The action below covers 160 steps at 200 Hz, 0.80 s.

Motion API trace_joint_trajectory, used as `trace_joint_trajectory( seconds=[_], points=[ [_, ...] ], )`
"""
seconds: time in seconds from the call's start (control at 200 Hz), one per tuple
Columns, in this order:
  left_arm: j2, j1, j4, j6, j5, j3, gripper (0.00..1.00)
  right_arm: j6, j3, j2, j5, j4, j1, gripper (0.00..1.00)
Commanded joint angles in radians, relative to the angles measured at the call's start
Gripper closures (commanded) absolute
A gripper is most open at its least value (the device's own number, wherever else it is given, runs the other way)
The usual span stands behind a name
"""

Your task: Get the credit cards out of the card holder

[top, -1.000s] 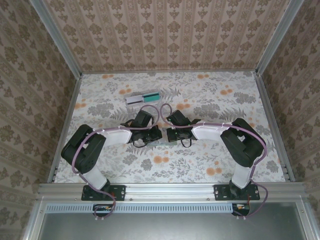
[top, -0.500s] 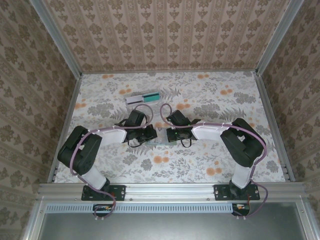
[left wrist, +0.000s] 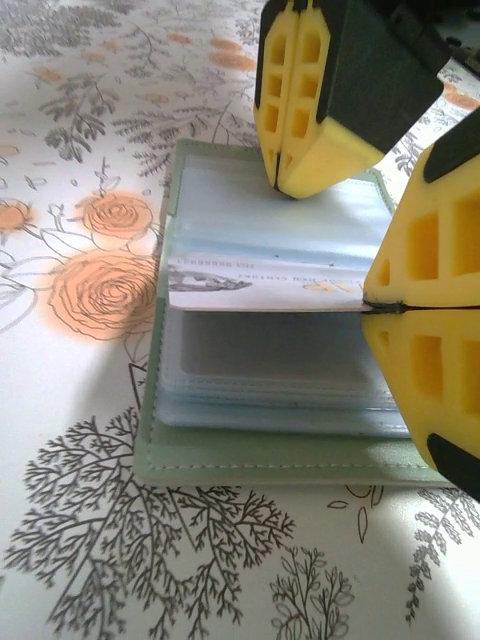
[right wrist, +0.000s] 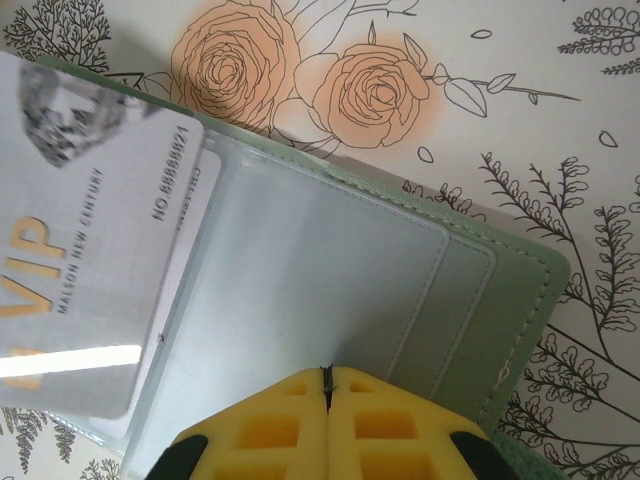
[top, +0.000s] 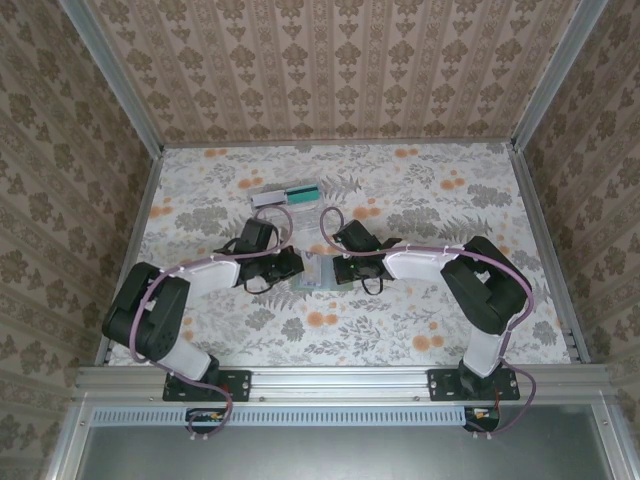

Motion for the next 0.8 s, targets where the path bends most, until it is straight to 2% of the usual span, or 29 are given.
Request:
trace_joint_trajectory(
  seconds=[0.0, 0.31, 0.395, 0.535, 0.65, 0.71, 0.795],
  points=[
    [-0.057, 0.012, -0.099, 0.049, 0.006, 0.007, 0.93, 0.016, -0.012, 0.018, 0.014, -0.035, 0.006, 0.95],
    [-0.224, 0.025, -0.330, 0.148, -0.091, 0.071, 0.92, 0.017, -0.028, -0.053, 0.005, -0.025, 0.006, 0.94],
    [-0.255, 0.028, -0.419, 0.203, -0.153, 0.119, 0.91, 0.015, -0.023, -0.092, -0.008, -0.029, 0.006, 0.89],
    [-0.282, 0.030, -0.571, 0.309, -0.253, 0.232, 0.93, -0.001, -0.030, -0.194, -0.025, -0.038, 0.006, 0.88],
    [-0.296, 0.028, -0.676, 0.394, -0.376, 0.342, 0.95, -0.011, -0.070, -0.302, 0.009, -0.032, 0.006, 0.73],
    [-0.309, 0.028, -0.690, 0.457, -0.438, 0.380, 0.97, -0.013, -0.103, -0.360, 0.029, -0.016, 0.005, 0.63],
    [-0.324, 0.024, -0.673, 0.589, -0.522, 0.420, 1.00, -0.017, -0.142, -0.442, 0.041, -0.005, 0.000, 0.53]
  ],
)
